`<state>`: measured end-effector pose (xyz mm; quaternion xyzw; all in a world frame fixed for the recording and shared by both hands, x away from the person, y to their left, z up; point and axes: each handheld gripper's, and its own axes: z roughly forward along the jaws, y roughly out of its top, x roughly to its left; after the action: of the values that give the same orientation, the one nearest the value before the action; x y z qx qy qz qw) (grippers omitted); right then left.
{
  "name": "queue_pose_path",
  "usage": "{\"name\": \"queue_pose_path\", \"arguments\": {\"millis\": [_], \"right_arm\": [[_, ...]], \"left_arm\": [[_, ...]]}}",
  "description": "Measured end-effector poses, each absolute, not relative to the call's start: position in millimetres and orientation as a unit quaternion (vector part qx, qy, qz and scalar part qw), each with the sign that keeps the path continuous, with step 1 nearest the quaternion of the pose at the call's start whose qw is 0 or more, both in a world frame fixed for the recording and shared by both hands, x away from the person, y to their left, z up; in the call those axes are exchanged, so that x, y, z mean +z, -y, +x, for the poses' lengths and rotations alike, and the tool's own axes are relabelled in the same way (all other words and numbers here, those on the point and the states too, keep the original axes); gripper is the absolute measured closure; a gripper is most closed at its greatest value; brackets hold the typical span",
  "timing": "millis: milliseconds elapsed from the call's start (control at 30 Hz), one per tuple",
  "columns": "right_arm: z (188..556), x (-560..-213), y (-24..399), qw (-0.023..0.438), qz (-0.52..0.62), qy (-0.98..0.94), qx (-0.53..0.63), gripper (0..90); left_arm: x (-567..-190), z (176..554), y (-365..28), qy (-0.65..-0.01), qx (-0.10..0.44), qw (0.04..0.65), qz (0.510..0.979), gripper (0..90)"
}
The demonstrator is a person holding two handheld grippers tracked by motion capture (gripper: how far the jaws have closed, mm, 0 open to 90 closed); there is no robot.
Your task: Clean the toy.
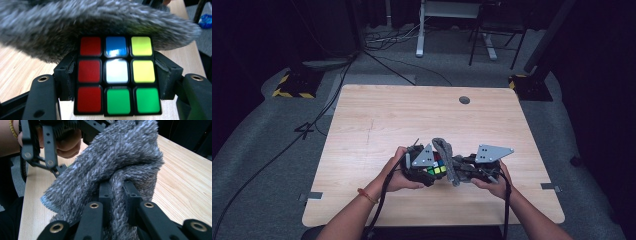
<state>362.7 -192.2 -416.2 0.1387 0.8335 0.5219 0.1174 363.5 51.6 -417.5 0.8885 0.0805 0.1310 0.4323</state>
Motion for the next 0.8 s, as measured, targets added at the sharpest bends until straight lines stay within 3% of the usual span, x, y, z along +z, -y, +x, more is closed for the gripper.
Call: {"name": "queue_pose_path", "arguments": {"millis": [467,800], "right_arm": [[373,-424,197,0.125,0.162,-0.844,0.495,79.9],[387,-443,196,0.060,0.183,-0.851,0.489,79.5]], "left_arm": [[-413,364,-55,-0.081,0.140,0.432,0.887,33.4],[-399,361,-70,-0.081,0.142,0.480,0.862,33.4]]}}
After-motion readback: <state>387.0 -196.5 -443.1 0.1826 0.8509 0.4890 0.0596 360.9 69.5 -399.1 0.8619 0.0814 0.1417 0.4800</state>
